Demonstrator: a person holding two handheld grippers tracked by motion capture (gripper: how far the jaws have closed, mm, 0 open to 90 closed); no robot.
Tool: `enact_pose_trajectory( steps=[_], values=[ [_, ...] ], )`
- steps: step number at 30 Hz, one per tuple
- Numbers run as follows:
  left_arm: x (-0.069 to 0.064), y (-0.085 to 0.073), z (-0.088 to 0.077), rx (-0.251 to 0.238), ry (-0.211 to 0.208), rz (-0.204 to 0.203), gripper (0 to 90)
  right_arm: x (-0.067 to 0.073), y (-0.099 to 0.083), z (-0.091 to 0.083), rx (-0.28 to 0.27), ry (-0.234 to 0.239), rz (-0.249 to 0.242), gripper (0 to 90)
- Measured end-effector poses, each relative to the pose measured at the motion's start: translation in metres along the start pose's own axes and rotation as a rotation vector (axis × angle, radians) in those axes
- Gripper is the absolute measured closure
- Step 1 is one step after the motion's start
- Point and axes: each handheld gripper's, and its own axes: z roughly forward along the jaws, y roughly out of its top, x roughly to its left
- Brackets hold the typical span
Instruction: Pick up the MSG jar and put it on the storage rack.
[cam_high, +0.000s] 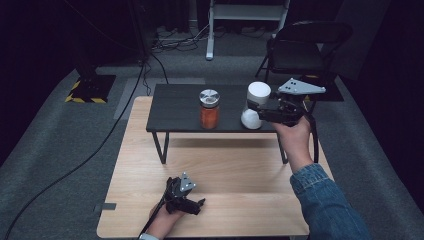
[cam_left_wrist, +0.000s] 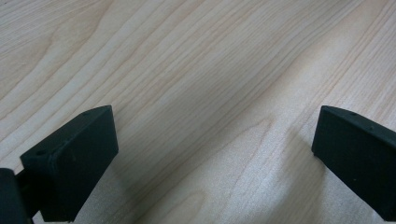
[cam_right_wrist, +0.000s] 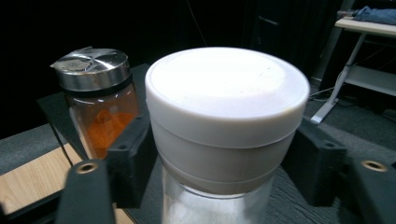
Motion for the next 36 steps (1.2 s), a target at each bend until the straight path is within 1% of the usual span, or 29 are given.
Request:
enact_pose_trajectory(
  steps=[2, 4, 5, 6, 8, 10, 13, 15, 16, 17, 20, 22, 24, 26, 27, 29, 30, 32, 33, 34, 36],
  values=[
    [0.000, 0.000, 0.000, -0.001, 0.000, 0.000, 0.1, 0.001, 0.001, 0.001, 0.011, -0.011, 0.004, 17.0],
    [0.000, 0.000, 0.000, 0.000, 0.000, 0.000, 0.1, -0.002, -0.002, -0.001, 0.005, -0.004, 0.031, 9.6],
    [0.000, 0.000, 0.000, 0.000, 0.000, 0.000, 0.1, -0.002, -0.003, -0.002, 0.003, -0.009, 0.042, 7.5],
    [0.000, 0.000, 0.000, -0.001, 0.000, 0.000, 0.1, 0.001, -0.004, -0.006, 0.011, -0.028, 0.046, 6.2],
    [0.000, 0.000, 0.000, -0.001, -0.001, 0.002, 0.1, 0.005, -0.007, -0.011, 0.014, -0.041, 0.037, 5.4],
    [0.001, 0.000, 0.000, -0.001, -0.003, 0.004, 0.1, 0.007, -0.013, -0.017, 0.003, -0.043, 0.027, 5.3],
    [0.001, 0.000, 0.001, -0.002, -0.006, 0.006, 0.1, 0.008, -0.023, -0.028, 0.002, -0.035, 0.027, 5.2],
    [0.002, 0.000, 0.001, -0.002, -0.008, 0.007, 0.1, 0.014, -0.027, -0.033, 0.033, -0.062, 0.018, 5.2],
    [0.002, 0.000, 0.001, -0.002, -0.008, 0.007, 0.1, 0.015, -0.030, -0.035, 0.050, -0.071, 0.023, 5.2],
    [0.002, 0.000, 0.001, -0.001, -0.008, 0.008, 0.0, 0.014, -0.037, -0.039, 0.055, -0.065, 0.035, 5.3],
    [0.002, 0.000, 0.001, -0.002, -0.009, 0.008, 0.1, 0.015, -0.053, -0.046, 0.070, -0.065, 0.033, 5.2],
    [0.002, 0.000, 0.001, -0.001, -0.010, 0.009, 0.1, 0.015, -0.069, -0.051, 0.076, -0.067, 0.037, 5.2],
    [0.002, 0.000, 0.001, -0.001, -0.010, 0.009, 0.0, 0.018, -0.085, -0.054, 0.068, -0.079, 0.044, 4.6],
    [0.002, 0.000, 0.001, -0.002, -0.010, 0.009, 0.1, 0.020, -0.100, -0.057, 0.088, -0.089, 0.048, 4.5],
    [0.002, 0.000, 0.001, -0.002, -0.010, 0.009, 0.0, 0.021, -0.104, -0.058, 0.095, -0.089, 0.049, 4.3],
    [0.002, 0.000, 0.001, -0.002, -0.010, 0.009, 0.1, 0.020, -0.123, -0.059, 0.100, -0.074, 0.060, 3.9],
    [0.002, 0.000, 0.001, -0.002, -0.010, 0.008, 0.1, 0.019, -0.129, -0.059, 0.105, -0.068, 0.066, 3.7],
    [0.002, 0.000, 0.001, -0.002, -0.010, 0.009, 0.1, 0.019, -0.145, -0.057, 0.137, -0.060, 0.083, 3.6],
    [0.002, 0.000, 0.001, -0.002, -0.010, 0.009, 0.1, 0.018, -0.149, -0.056, 0.154, -0.057, 0.090, 3.6],
    [0.002, 0.000, 0.001, -0.002, -0.010, 0.009, 0.1, 0.018, -0.156, -0.053, 0.180, -0.055, 0.097, 3.5],
    [0.002, 0.001, 0.001, -0.001, -0.009, 0.007, 0.0, 0.020, -0.167, -0.049, 0.206, -0.064, 0.088, 3.5]
  ],
)
